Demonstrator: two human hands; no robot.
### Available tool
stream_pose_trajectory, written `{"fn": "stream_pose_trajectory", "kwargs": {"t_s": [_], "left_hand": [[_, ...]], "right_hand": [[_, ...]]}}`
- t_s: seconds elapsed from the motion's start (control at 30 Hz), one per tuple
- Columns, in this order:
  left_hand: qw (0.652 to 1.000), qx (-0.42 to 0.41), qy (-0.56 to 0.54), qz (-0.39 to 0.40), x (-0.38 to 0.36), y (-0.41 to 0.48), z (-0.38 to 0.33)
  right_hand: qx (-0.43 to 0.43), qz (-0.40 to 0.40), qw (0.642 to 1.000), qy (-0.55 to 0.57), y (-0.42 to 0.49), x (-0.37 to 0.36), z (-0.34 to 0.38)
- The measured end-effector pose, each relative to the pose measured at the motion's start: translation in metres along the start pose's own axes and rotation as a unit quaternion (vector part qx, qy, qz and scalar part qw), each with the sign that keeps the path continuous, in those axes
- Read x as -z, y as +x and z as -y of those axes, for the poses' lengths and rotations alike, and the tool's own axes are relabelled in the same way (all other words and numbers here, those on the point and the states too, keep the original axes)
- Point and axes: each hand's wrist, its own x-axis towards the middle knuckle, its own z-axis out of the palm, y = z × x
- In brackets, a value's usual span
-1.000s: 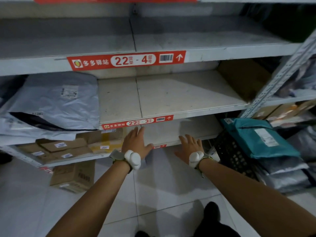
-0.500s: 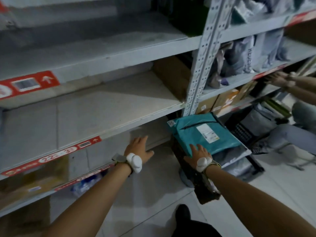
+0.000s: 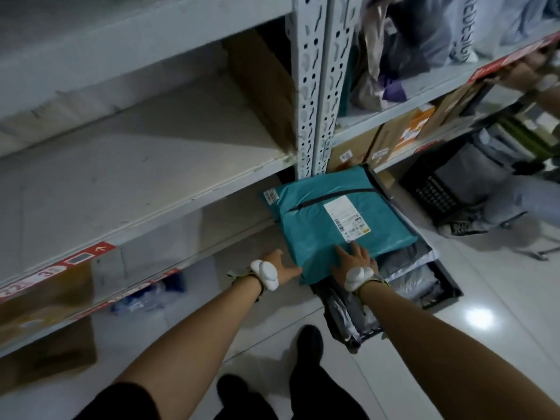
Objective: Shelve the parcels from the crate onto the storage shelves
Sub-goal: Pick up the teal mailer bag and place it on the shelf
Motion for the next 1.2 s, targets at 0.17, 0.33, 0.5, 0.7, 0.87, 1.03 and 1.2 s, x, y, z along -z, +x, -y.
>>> {"fn": "stream_pose_trajectory", "kwargs": {"t_s": [0.17, 0.33, 0.5, 0.7, 0.87, 1.03, 1.2], "left_hand": [[0.997, 0.019, -0.062, 0.045, -0.020, 0.025, -0.014], [0.995, 0.040, -0.037, 0.086, -0.041, 0.035, -0.025], [0.997, 0.054, -0.035, 0.040, -0.045, 0.034, -0.023], [0.991, 0.001, -0.126, -0.038, -0.031, 0.012, -0.029], [0.987, -0.078, -0.123, -0.070, -0.020, -0.011, -0.038], [0.985, -0.112, -0.098, -0.093, -0.019, -0.041, -0.024], [0.978, -0.092, -0.131, -0.133, -0.011, -0.068, 0.000]], "right_hand": [[0.000, -0.009, 0.999, 0.045, 0.004, -0.022, -0.003], [0.010, -0.021, 0.998, 0.057, 0.001, -0.037, -0.009], [-0.011, -0.185, 0.960, 0.211, -0.007, -0.052, -0.013], [-0.226, -0.090, 0.839, 0.486, -0.018, -0.028, -0.022], [-0.220, 0.044, 0.539, 0.812, 0.002, -0.010, -0.007], [-0.248, 0.058, 0.480, 0.839, 0.014, 0.007, -0.004], [-0.234, 0.003, 0.643, 0.729, -0.001, 0.002, 0.007]]}}
